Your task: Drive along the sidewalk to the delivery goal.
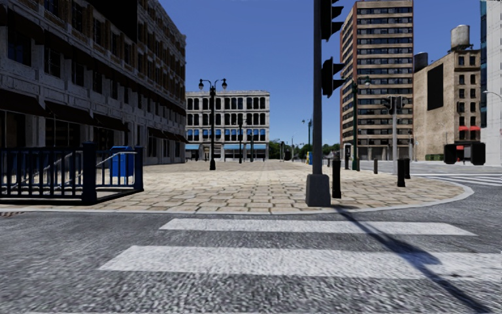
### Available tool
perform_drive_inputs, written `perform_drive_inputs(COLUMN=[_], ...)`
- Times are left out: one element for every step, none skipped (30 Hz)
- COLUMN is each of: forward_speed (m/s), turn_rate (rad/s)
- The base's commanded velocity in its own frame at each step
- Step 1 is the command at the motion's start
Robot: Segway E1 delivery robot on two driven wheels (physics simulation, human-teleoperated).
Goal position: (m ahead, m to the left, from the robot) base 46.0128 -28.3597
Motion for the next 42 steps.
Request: perform_drive_inputs(forward_speed=[2.00, 2.00, 2.00, 2.00, 2.00, 2.00, 2.00, 2.00, 2.00, 2.00, 2.00, 2.00, 2.00, 2.00, 2.00, 2.00, 2.00, 2.00, 2.00, 2.00, 2.00, 2.00, 2.00, 2.00, 2.00, 2.00, 2.00, 2.00, 2.00, 2.00, 2.00, 2.00, 2.00, 2.00, 2.00, 2.00, 2.00, 2.00, 2.00, 2.00, 2.00, 2.00], turn_rate=[0.29, 0.11, 0.00, 0.00, 0.00, 0.00, 0.00, 0.00, 0.00, 0.00, 0.00, 0.00, 0.00, 0.00, 0.00, 0.00, 0.00, 0.00, 0.00, 0.00, 0.00, 0.00, 0.00, 0.00, 0.00, 0.00, 0.00, 0.00, 0.00, 0.00, 0.00, 0.00, 0.00, 0.00, 0.00, 0.00, 0.00, 0.00, 0.00, 0.00, 0.00, 0.00])
